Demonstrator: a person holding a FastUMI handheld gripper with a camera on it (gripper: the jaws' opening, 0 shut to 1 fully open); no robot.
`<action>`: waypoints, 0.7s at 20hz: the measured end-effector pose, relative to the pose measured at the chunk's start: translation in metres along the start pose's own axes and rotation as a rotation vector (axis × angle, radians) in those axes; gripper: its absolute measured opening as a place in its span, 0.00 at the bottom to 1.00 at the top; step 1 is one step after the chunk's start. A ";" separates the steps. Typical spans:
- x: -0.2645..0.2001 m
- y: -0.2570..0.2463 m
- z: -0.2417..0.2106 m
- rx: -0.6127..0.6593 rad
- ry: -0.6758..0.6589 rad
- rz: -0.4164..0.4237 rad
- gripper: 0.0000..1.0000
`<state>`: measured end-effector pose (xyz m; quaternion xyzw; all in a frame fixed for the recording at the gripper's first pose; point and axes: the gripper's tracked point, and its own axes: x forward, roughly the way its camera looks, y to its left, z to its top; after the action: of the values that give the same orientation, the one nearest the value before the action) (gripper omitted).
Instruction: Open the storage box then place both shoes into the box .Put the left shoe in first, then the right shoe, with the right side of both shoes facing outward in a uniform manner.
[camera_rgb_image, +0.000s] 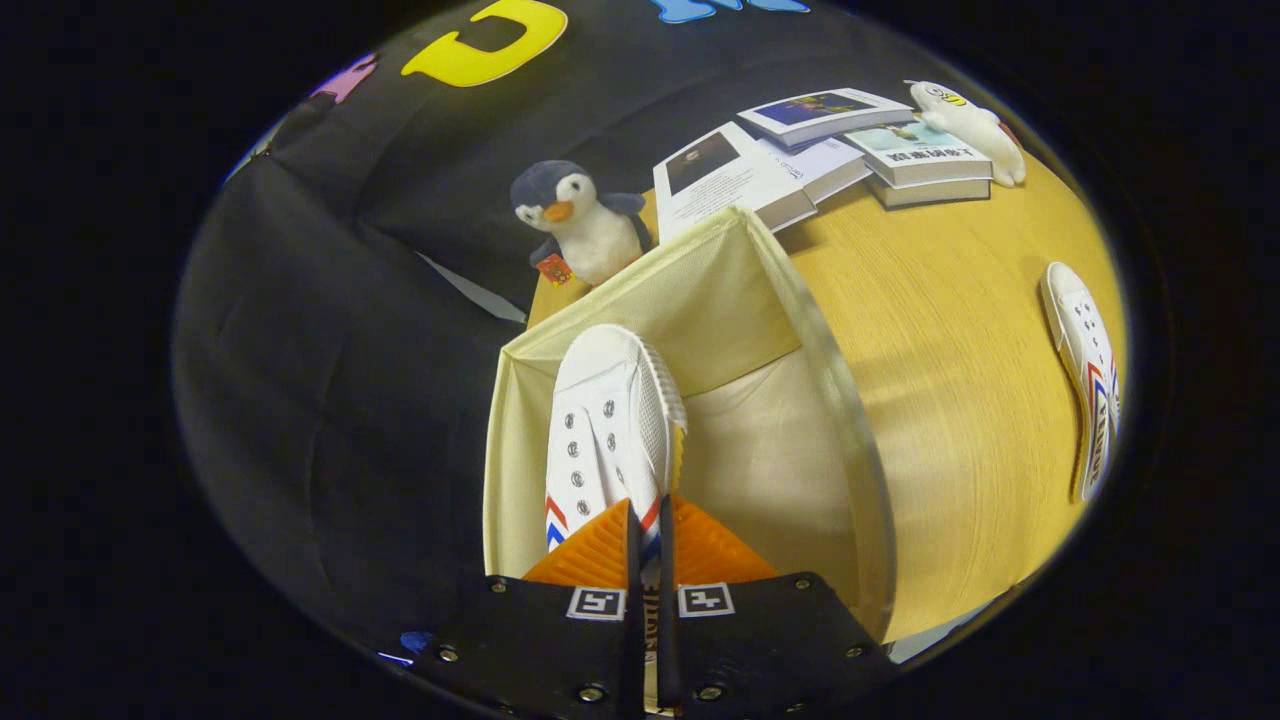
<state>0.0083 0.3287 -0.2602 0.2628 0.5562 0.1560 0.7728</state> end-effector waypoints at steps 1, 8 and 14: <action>0.006 -0.001 -0.005 -0.009 0.016 -0.011 0.05; 0.010 0.016 -0.002 -0.024 -0.007 0.067 0.32; -0.038 0.020 0.017 -0.104 -0.080 0.133 0.96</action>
<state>0.0128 0.3208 -0.2152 0.2648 0.4975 0.2248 0.7949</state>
